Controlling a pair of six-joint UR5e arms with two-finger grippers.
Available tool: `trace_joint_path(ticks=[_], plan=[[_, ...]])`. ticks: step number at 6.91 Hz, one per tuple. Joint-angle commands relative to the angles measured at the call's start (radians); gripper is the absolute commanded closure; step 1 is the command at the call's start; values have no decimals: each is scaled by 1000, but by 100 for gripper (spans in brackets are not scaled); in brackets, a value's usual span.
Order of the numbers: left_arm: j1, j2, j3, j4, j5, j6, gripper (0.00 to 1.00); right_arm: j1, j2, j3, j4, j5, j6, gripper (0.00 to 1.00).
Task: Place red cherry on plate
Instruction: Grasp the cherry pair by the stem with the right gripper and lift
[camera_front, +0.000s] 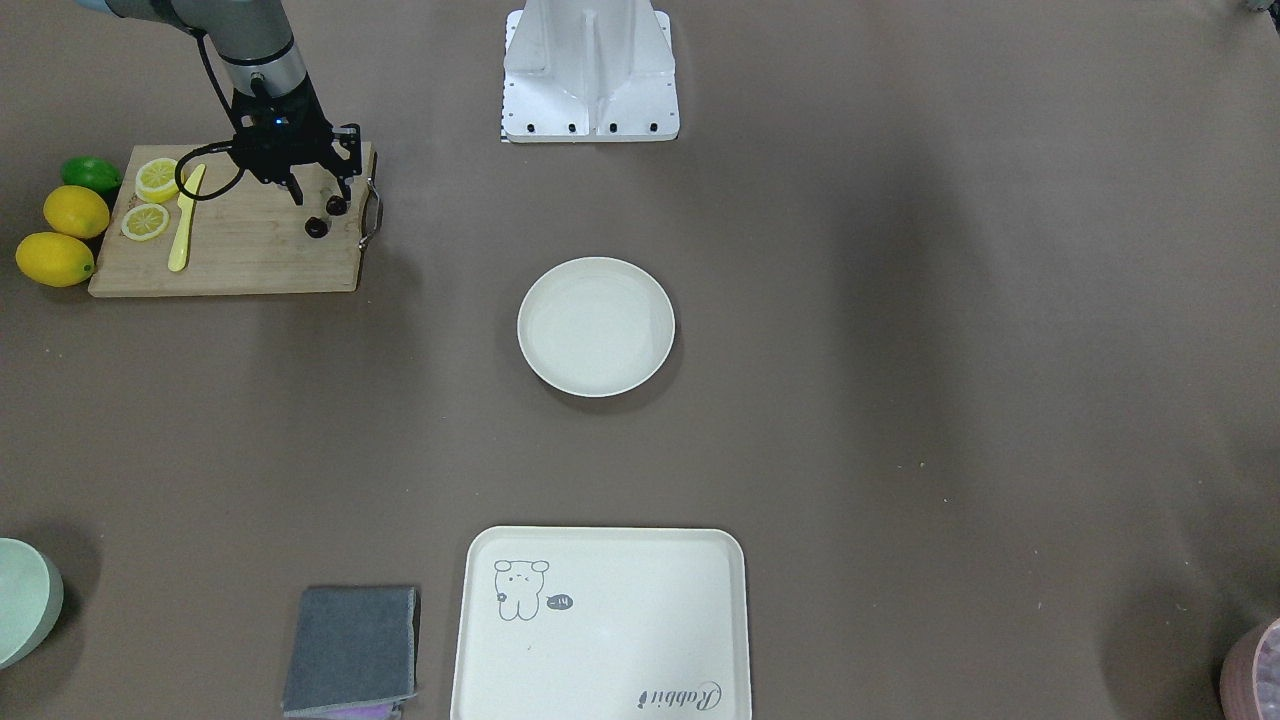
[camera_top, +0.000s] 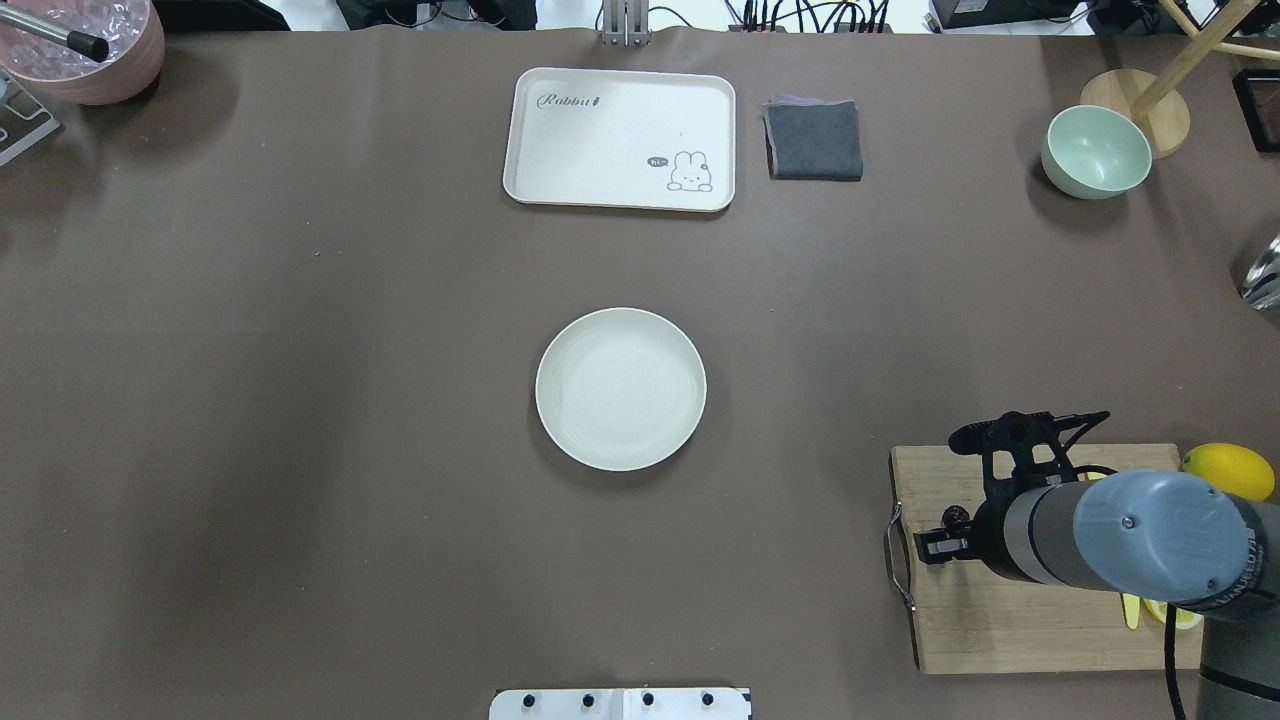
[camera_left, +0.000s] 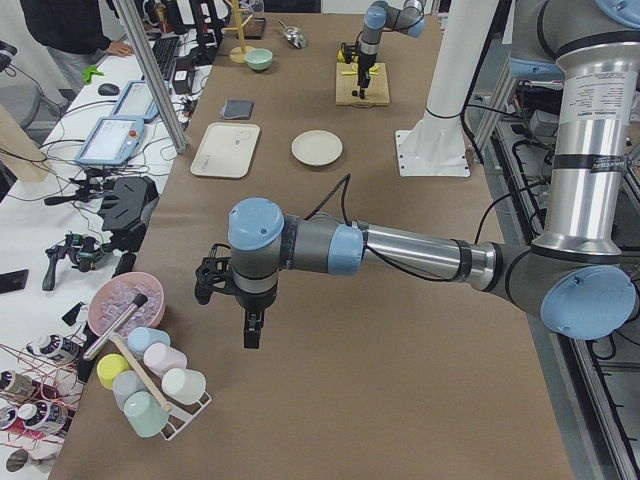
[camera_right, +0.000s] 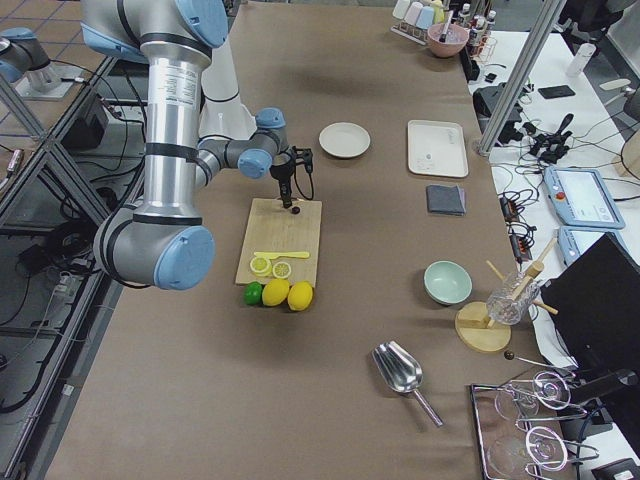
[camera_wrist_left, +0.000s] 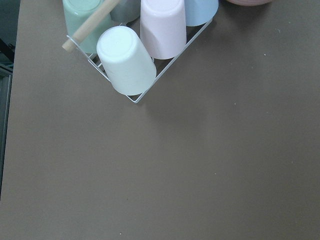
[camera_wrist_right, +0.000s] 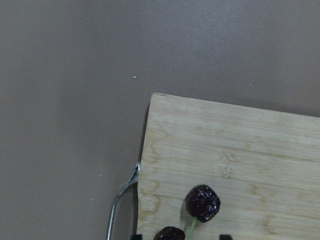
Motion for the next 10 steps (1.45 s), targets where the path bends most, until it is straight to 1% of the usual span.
trace_joint_path(ticks=[1, 4, 5, 6, 7, 8, 9, 10], plan=[[0, -12, -2, 0, 1, -7, 2, -1, -2, -2, 0, 1, 2, 100], [0, -24, -4, 0, 1, -7, 2, 0, 5, 5, 0, 12, 57, 100], [0, -24, -4, 0, 1, -9, 2, 35, 8, 21, -1, 21, 54, 100], [0, -24, -4, 0, 1, -9, 2, 110, 8, 60, -11, 88, 50, 100], [-1, -23, -5, 0, 1, -9, 2, 222, 7, 108, -17, 183, 47, 100], [-1, -23, -7, 0, 1, -9, 2, 302, 37, 140, -106, 285, 37, 100], [-1, -23, -10, 0, 1, -9, 2, 429, 186, 168, -306, 385, -8, 100], [-1, -23, -14, 0, 1, -10, 2, 525, 372, 191, -594, 457, -121, 100]])
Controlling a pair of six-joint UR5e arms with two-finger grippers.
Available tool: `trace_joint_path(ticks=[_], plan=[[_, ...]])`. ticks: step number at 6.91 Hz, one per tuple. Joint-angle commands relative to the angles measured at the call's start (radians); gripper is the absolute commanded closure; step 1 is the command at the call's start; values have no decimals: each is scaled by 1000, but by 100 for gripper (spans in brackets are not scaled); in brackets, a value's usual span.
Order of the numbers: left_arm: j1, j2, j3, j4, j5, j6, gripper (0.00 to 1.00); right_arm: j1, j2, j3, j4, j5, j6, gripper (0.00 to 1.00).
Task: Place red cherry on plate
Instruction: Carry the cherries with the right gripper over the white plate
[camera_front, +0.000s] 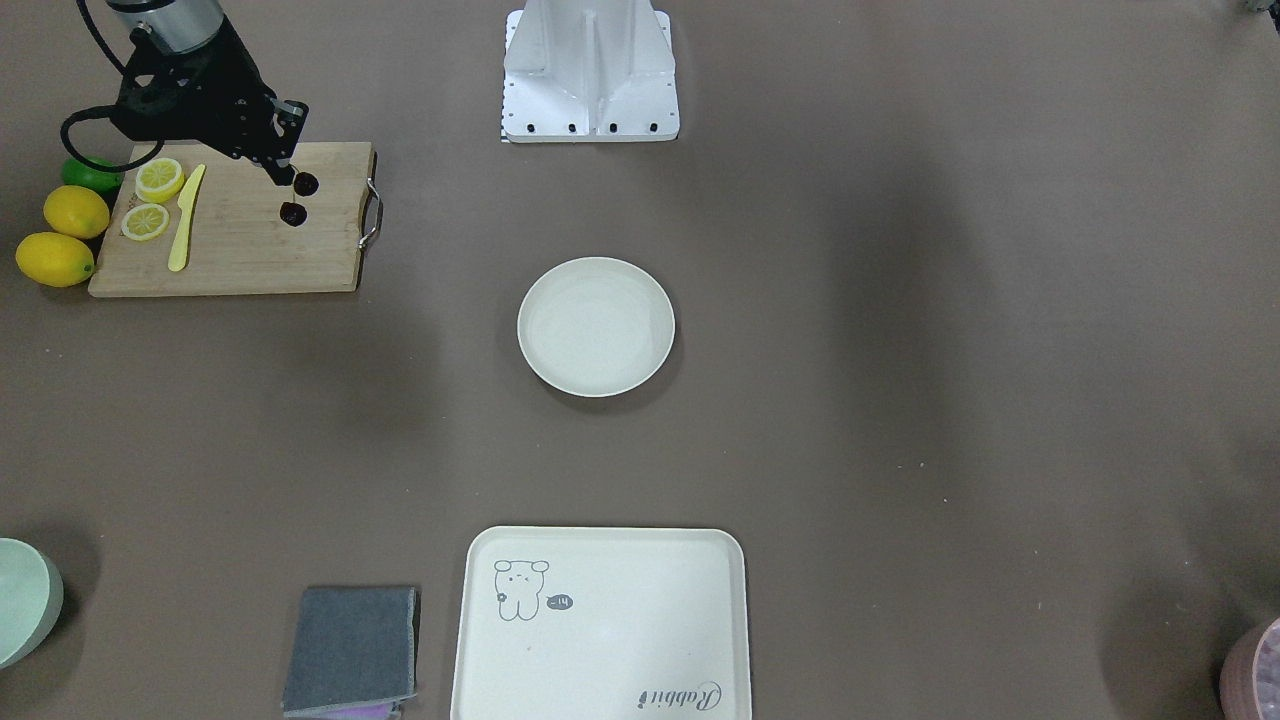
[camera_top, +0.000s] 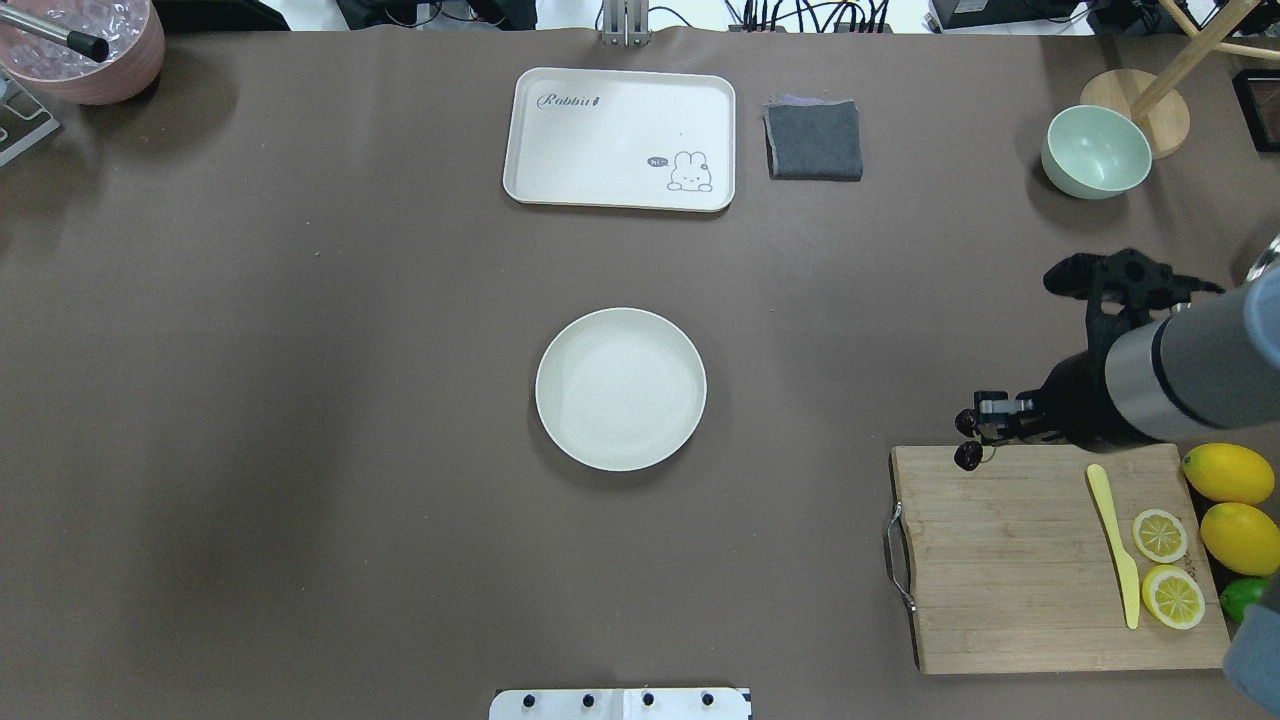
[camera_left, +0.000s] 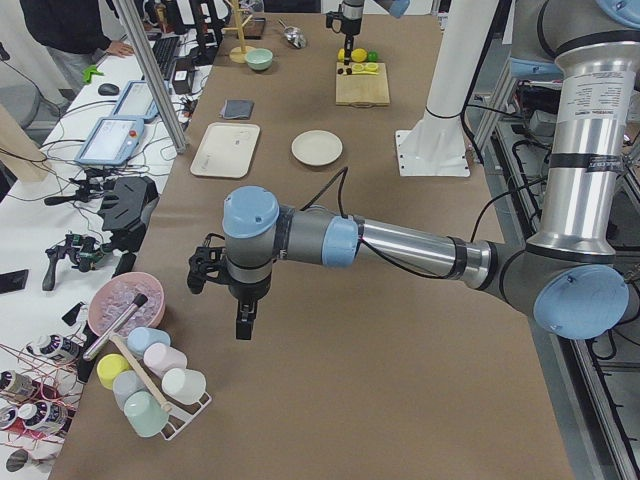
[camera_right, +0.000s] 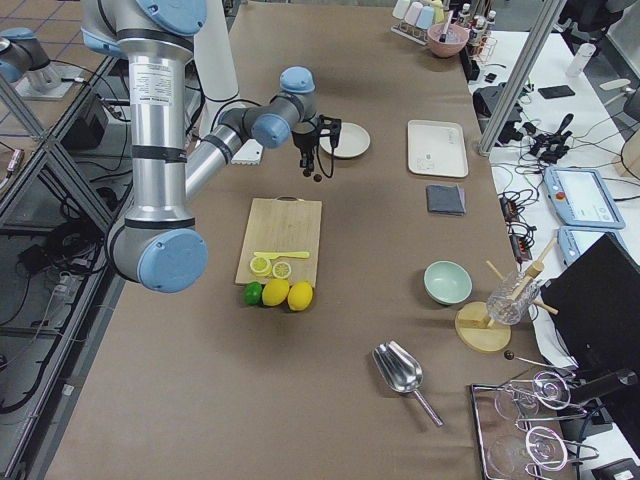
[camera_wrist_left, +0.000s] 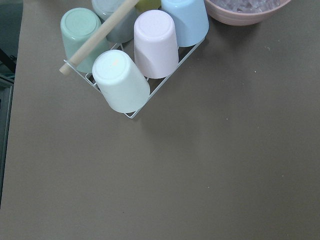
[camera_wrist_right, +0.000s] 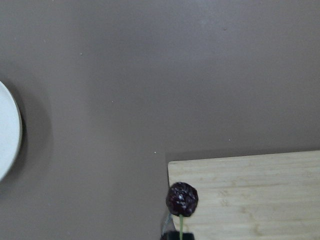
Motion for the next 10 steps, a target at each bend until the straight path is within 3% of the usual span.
trace_joint_path(ticks=[1, 2, 4, 5, 7, 8, 9, 10], plan=[[3, -1, -3, 0, 0, -1, 2, 152, 372, 10, -537, 96, -188, 100], [5, -4, -5, 0, -6, -1, 2, 152, 471, -58, -591, 93, -207, 100], [5, -15, -5, 0, -9, -19, 2, 127, 748, -370, -590, 55, -207, 100], [5, -15, -5, 5, -11, -18, 2, 77, 821, -434, -590, 4, -195, 100], [6, -6, -5, 6, -12, -7, 2, -93, 842, -461, -572, -132, -173, 100], [6, -5, 6, 6, -12, -12, 2, -129, 840, -538, -446, -166, -172, 100], [6, -1, 29, 8, -29, -18, 2, -167, 849, -705, -241, -195, -137, 100], [6, 5, 44, 9, -98, -21, 2, -187, 877, -840, -112, -211, -117, 100]])
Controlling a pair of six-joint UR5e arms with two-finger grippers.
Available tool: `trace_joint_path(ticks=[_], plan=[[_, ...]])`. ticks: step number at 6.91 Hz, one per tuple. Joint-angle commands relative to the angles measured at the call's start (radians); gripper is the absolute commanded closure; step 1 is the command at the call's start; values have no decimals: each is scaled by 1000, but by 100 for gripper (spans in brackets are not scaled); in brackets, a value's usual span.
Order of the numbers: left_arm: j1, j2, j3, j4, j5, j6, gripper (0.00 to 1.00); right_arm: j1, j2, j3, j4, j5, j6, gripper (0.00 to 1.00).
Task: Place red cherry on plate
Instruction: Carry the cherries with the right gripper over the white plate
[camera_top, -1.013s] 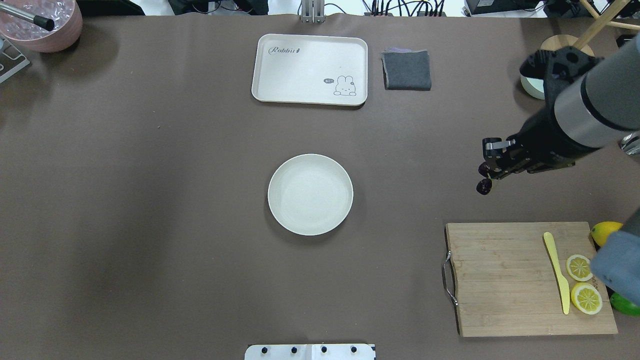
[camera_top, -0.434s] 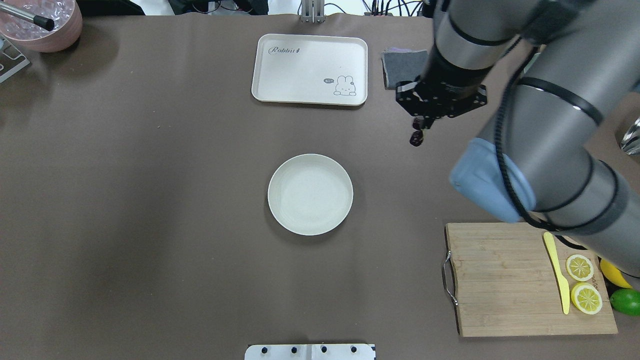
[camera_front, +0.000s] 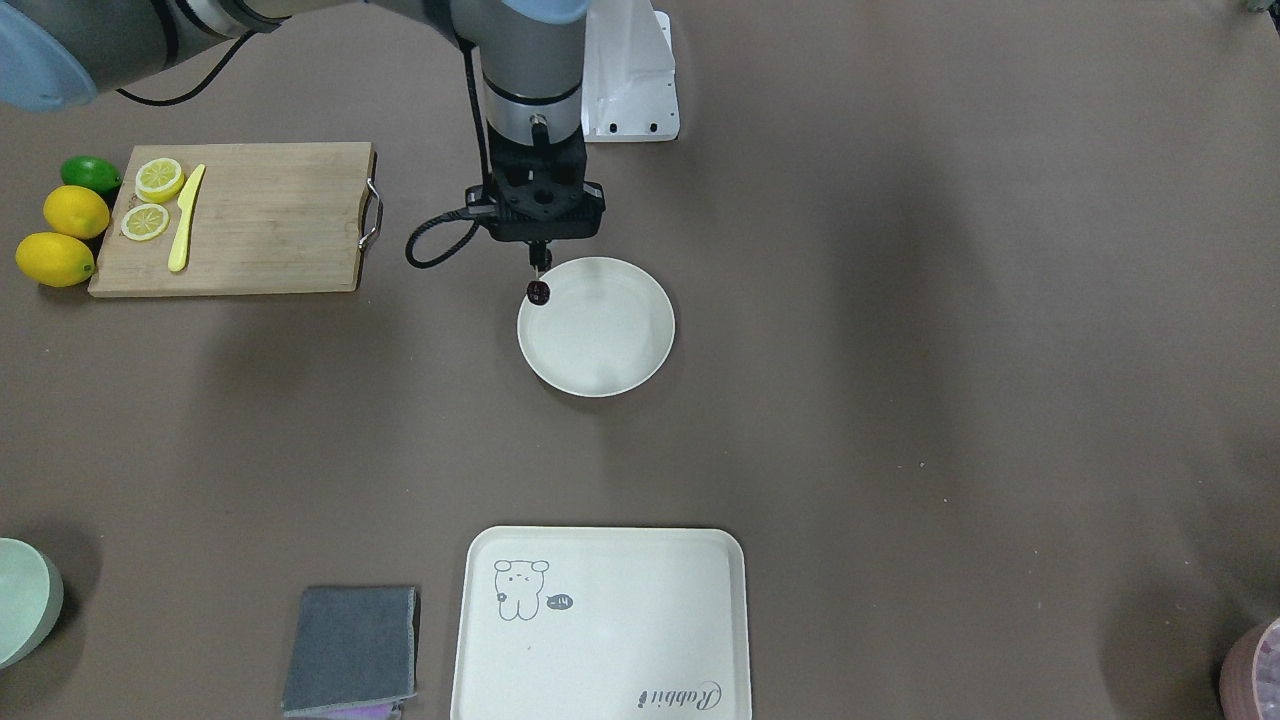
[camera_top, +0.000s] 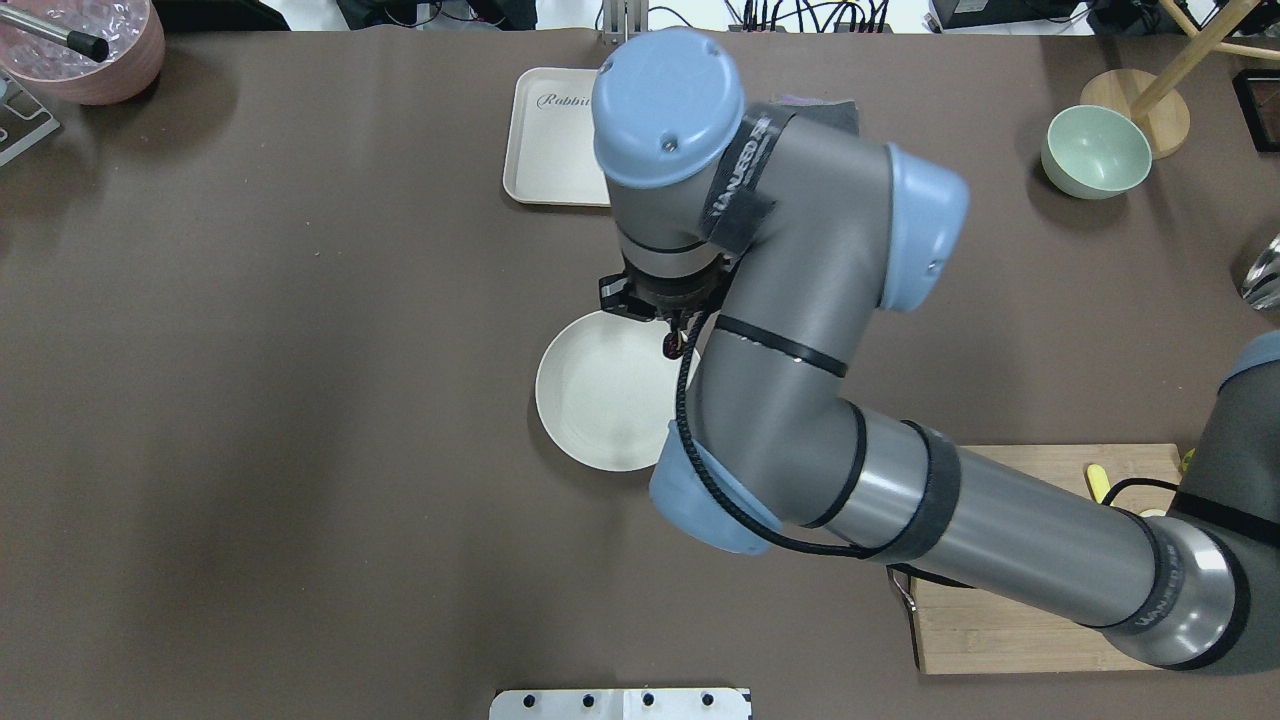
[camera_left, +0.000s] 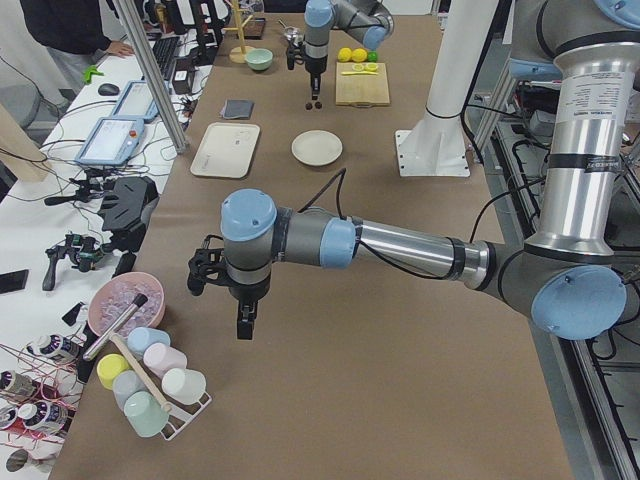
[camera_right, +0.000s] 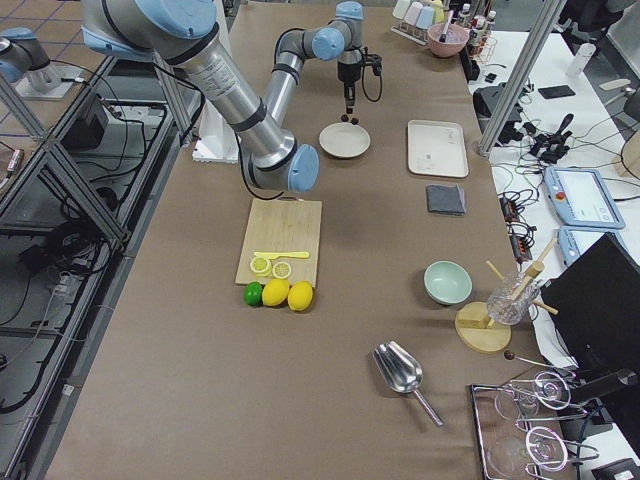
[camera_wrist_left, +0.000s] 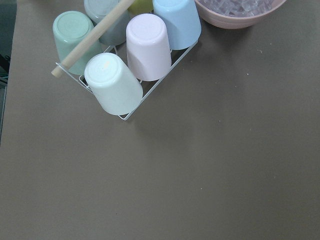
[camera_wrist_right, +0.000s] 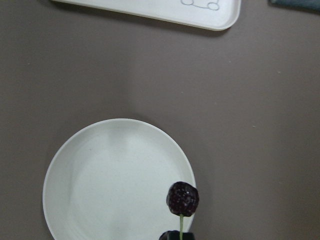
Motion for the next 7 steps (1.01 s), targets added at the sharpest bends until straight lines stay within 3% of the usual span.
trace_joint_path(ticks=[1, 7], plan=[[0, 18, 20, -1, -80, -11, 2, -42, 30, -202, 228, -53, 23, 100], [-9, 63, 12, -3, -79, -11, 2, -168, -6, -197, 233, -168, 39, 100]])
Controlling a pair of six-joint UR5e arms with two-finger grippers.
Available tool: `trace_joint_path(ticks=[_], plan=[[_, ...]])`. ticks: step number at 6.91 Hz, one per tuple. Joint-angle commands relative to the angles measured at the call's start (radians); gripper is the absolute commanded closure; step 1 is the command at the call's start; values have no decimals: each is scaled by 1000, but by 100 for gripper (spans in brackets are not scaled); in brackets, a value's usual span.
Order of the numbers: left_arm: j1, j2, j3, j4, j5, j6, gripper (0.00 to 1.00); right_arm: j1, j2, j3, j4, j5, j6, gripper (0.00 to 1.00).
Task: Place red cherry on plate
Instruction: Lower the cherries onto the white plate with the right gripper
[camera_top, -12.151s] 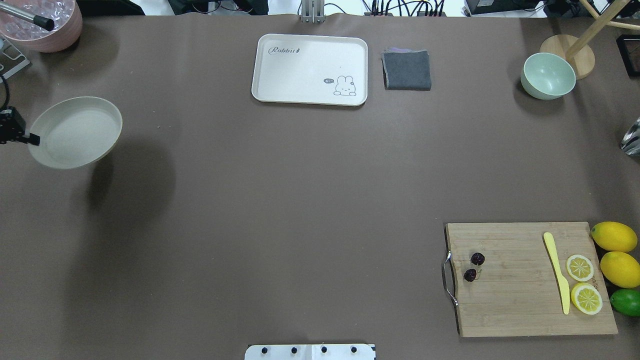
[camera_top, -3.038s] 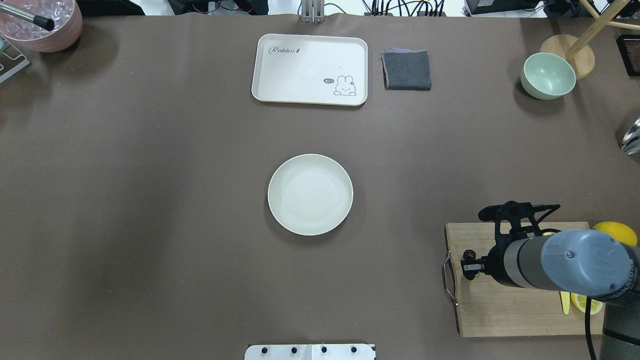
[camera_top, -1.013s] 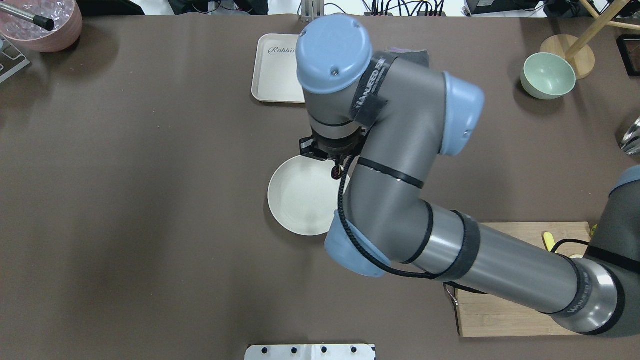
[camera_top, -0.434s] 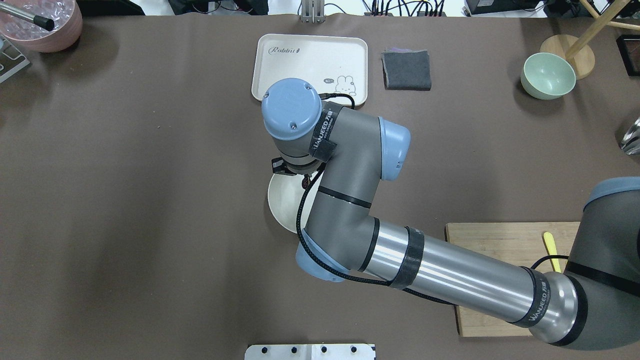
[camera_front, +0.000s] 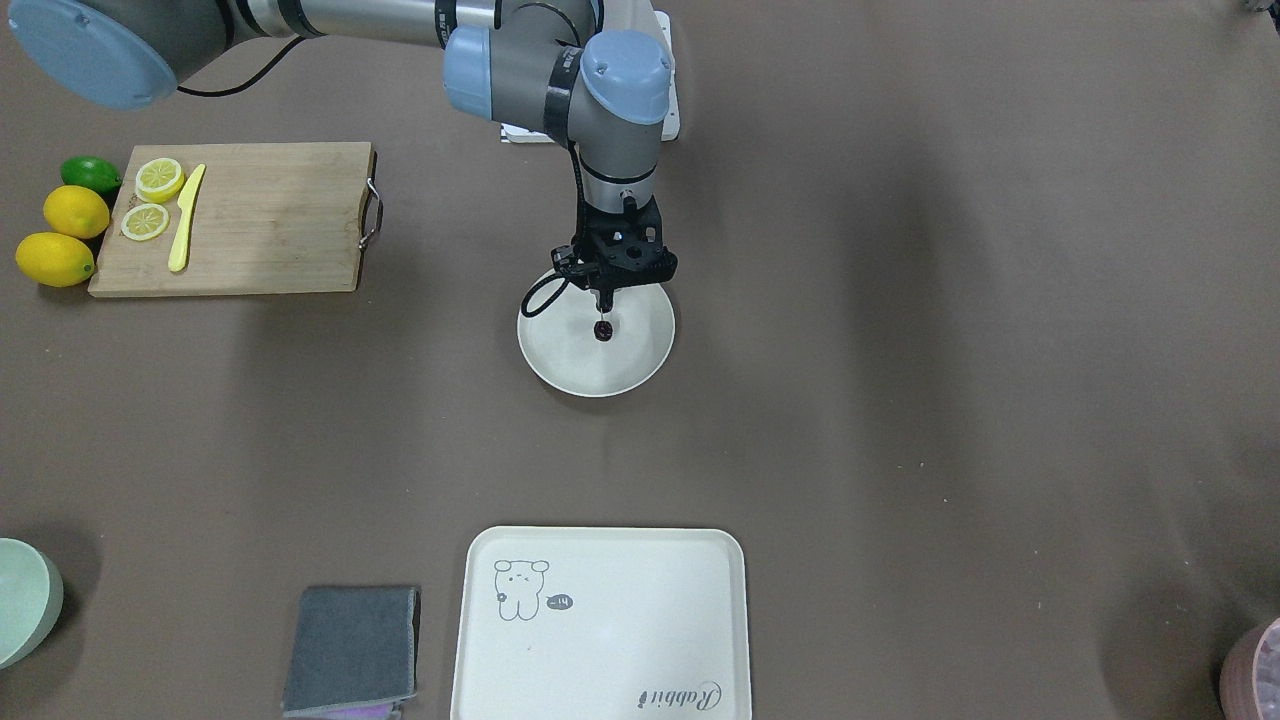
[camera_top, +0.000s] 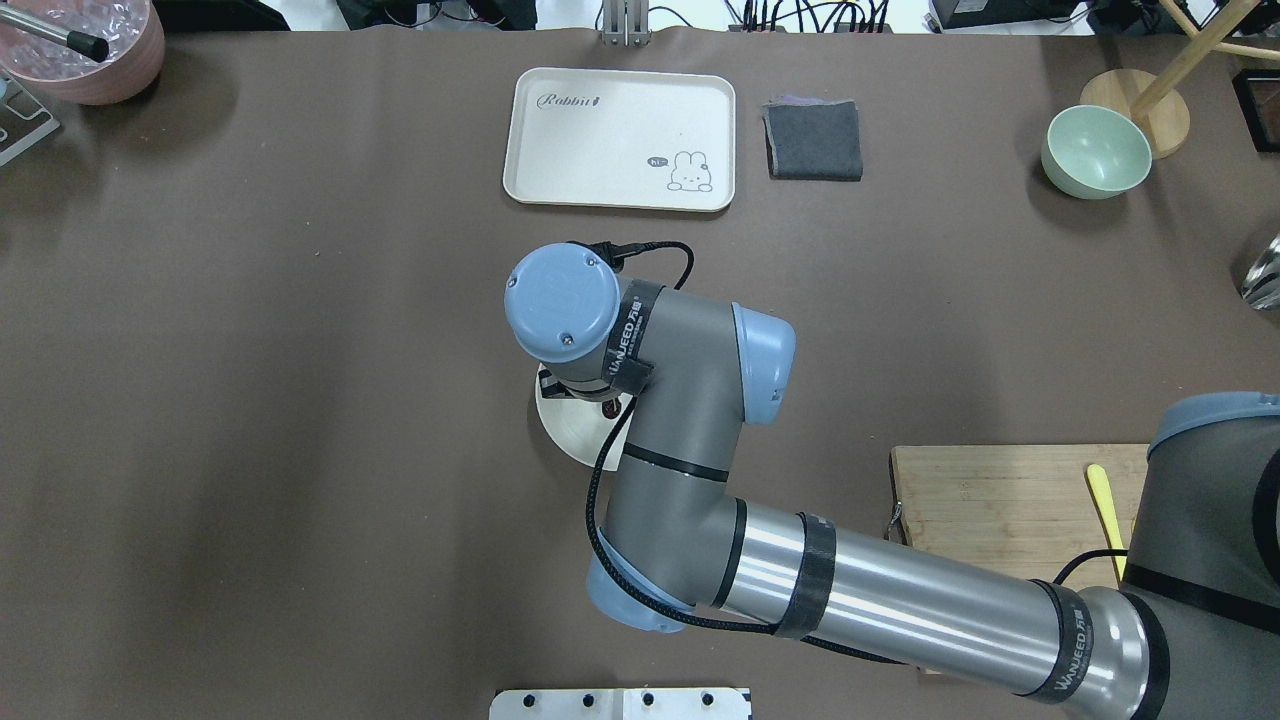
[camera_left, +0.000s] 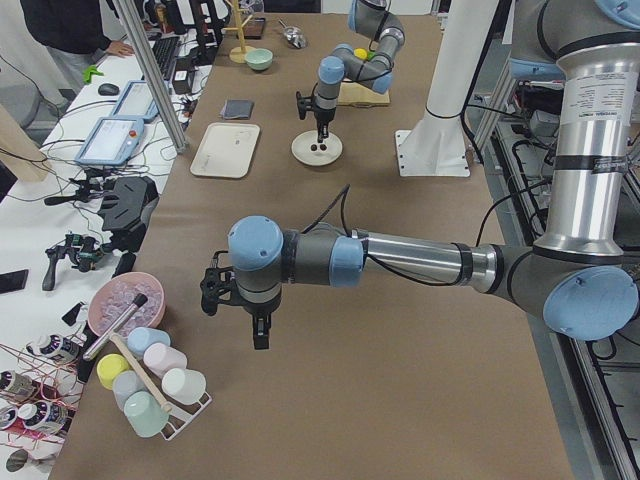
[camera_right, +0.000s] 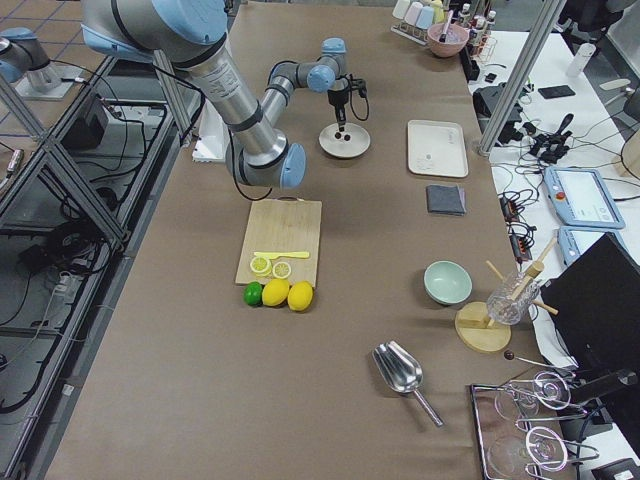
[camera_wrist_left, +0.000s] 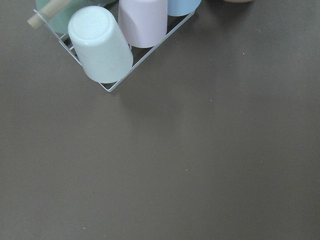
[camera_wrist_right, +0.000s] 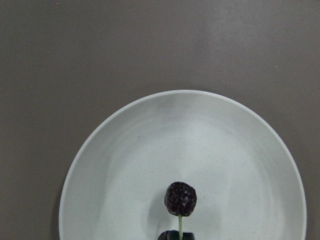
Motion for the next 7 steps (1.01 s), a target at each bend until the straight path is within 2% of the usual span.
trace_joint_path(ticks=[1, 2, 3, 5, 6, 7], plan=[[-14, 26, -8, -1, -4, 0, 2, -23, -4, 2, 1, -21, 0, 100], [-25, 33, -11, -1, -7, 2, 2, -22, 2, 9, 7, -20, 1, 83], [-26, 41, -11, -2, -8, 2, 2, -16, -2, 20, 65, -20, 3, 1], [-26, 41, -8, -1, -8, 0, 2, 19, -9, 57, 60, -11, -2, 0], [-26, 41, -9, -1, -8, 2, 2, 82, -56, 147, 44, 39, -14, 0], [-26, 41, -15, -1, -10, 0, 2, 193, -137, 257, 30, 181, -32, 0]])
